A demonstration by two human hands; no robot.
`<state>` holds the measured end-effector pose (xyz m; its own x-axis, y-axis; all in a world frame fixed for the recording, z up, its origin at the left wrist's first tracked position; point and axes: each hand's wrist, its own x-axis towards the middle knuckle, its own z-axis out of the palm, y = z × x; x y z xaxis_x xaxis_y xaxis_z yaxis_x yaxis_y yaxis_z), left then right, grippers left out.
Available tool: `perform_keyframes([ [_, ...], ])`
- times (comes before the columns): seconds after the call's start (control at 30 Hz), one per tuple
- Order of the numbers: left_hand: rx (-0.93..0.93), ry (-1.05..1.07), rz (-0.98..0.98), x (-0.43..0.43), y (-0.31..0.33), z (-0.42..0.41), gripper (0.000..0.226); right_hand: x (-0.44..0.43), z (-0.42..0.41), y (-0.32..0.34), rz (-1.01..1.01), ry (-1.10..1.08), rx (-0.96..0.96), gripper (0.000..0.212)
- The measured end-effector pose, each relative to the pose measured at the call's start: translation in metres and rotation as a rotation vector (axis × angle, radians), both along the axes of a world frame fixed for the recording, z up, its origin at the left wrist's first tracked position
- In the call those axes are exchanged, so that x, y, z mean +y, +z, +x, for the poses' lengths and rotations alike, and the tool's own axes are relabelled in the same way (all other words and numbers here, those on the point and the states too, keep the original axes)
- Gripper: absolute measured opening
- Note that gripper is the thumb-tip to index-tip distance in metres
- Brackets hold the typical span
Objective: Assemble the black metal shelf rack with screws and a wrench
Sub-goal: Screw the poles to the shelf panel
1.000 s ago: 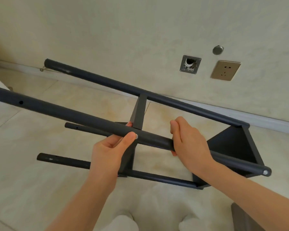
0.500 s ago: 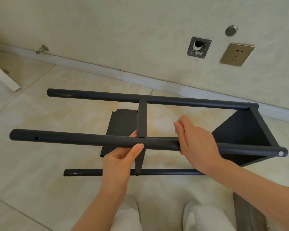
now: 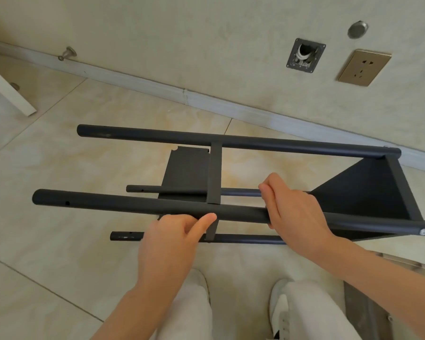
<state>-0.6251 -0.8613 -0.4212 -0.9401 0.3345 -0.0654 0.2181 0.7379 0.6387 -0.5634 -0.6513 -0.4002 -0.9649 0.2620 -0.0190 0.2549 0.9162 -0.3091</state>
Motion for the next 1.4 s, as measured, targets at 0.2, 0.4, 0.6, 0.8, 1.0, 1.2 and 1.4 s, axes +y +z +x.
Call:
perform_keyframes([
  [0.2, 0.669, -0.288, -0.134, -0.013, 0.019, -0.012, 0.05, -0.005, 0.007, -0.005, 0.024, 0.04, -0.085, 0.022],
  [0.4, 0.458, -0.596, -0.264, -0.014, 0.025, -0.041, 0.062, -0.002, 0.006, 0.003, 0.055, 0.183, -0.211, 0.019],
  [0.6, 0.225, -0.714, -0.467, -0.016, 0.014, -0.052, 0.08, 0.009, -0.028, 0.022, 0.131, 0.142, -0.009, 0.035],
  [0.8, 0.218, -0.766, -0.514, -0.02, 0.006, -0.053, 0.082, 0.01, -0.071, 0.019, 0.095, 0.241, 0.268, 0.035],
  [1.0, 0.182, -0.796, -0.424, -0.026, 0.004, -0.053, 0.061, -0.007, -0.099, 0.006, 0.111, 0.226, 0.203, 0.034],
  [1.2, 0.014, -0.796, -0.443, -0.024, 0.006, -0.052, 0.048, -0.008, -0.102, 0.001, 0.144, 0.172, 0.232, 0.039],
  [1.4, -0.333, -0.658, -0.252, -0.014, 0.023, -0.066, 0.055, -0.005, -0.1, 0.006, 0.029, 0.184, 0.242, 0.034],
])
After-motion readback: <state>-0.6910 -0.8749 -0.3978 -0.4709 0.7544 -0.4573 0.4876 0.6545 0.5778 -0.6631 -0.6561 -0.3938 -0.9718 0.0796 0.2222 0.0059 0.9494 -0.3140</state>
